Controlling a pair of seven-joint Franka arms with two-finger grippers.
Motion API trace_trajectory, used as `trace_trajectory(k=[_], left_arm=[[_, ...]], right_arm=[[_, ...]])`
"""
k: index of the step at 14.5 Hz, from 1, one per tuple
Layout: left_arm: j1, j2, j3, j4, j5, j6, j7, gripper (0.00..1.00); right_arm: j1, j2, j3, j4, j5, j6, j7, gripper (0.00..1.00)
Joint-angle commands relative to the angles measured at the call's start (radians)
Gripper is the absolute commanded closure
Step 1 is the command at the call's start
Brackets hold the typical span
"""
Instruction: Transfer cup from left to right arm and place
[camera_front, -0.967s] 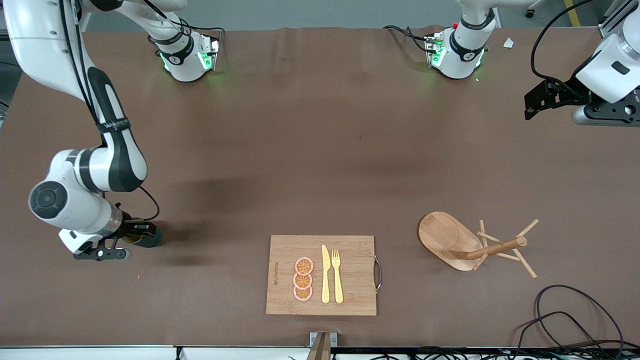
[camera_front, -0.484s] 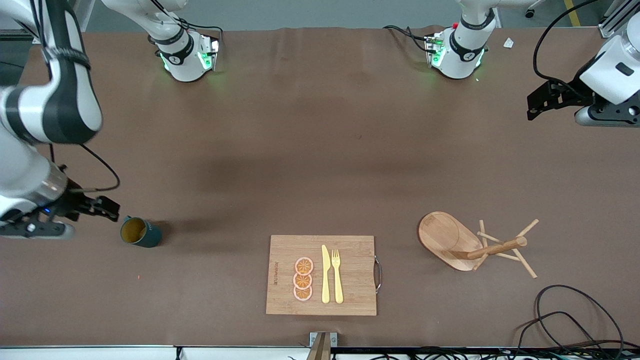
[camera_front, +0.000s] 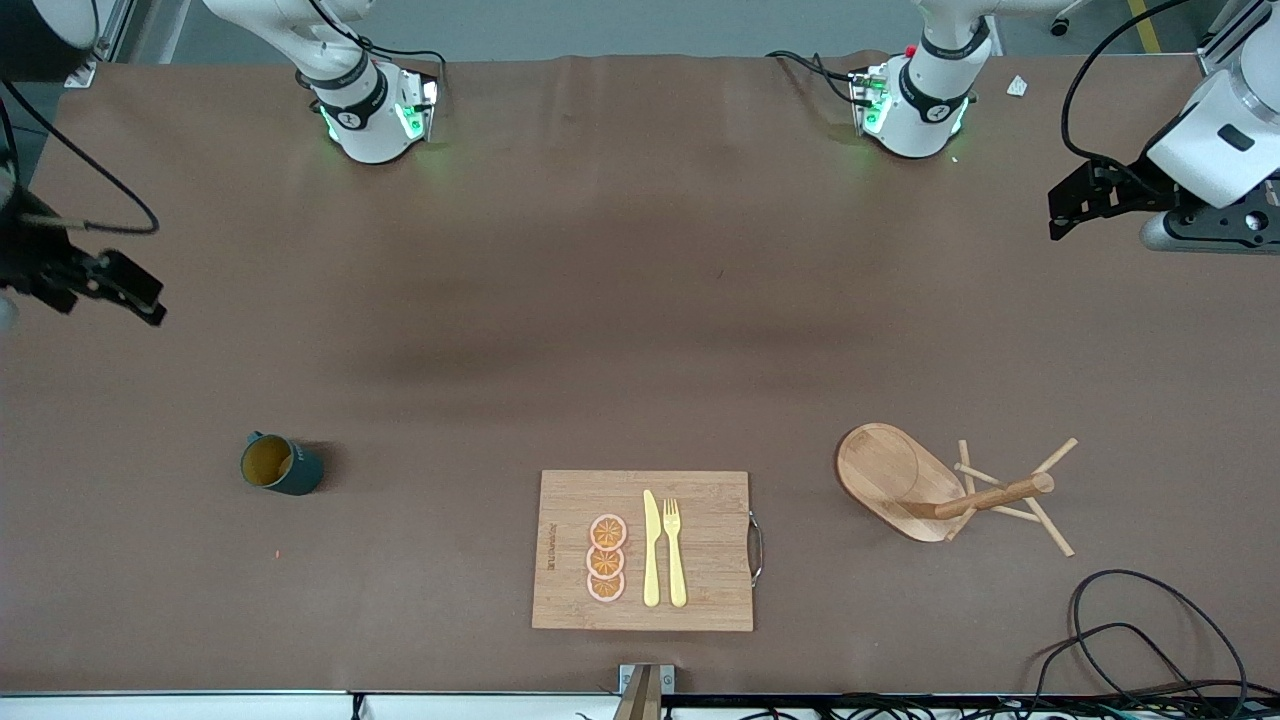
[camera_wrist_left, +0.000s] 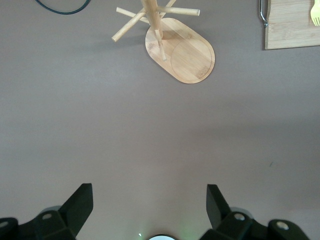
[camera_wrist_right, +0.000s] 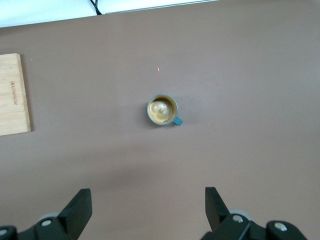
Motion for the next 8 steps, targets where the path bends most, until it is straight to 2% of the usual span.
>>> trace_trajectory(k=[1, 8], left_arm=[[-0.004, -0.01, -0.01, 0.0, 0.022, 0.003, 0.001, 0.0], [-0.002, -0.01, -0.016, 0.001, 0.021, -0.009, -0.001, 0.0]], right_arm=[[-0.01, -0.125, 0.002, -0.138, 0.013, 0.019, 0.018, 0.0], [-0.018, -0.116, -0.002, -0.046, 0.015, -0.005, 0.004, 0.0]])
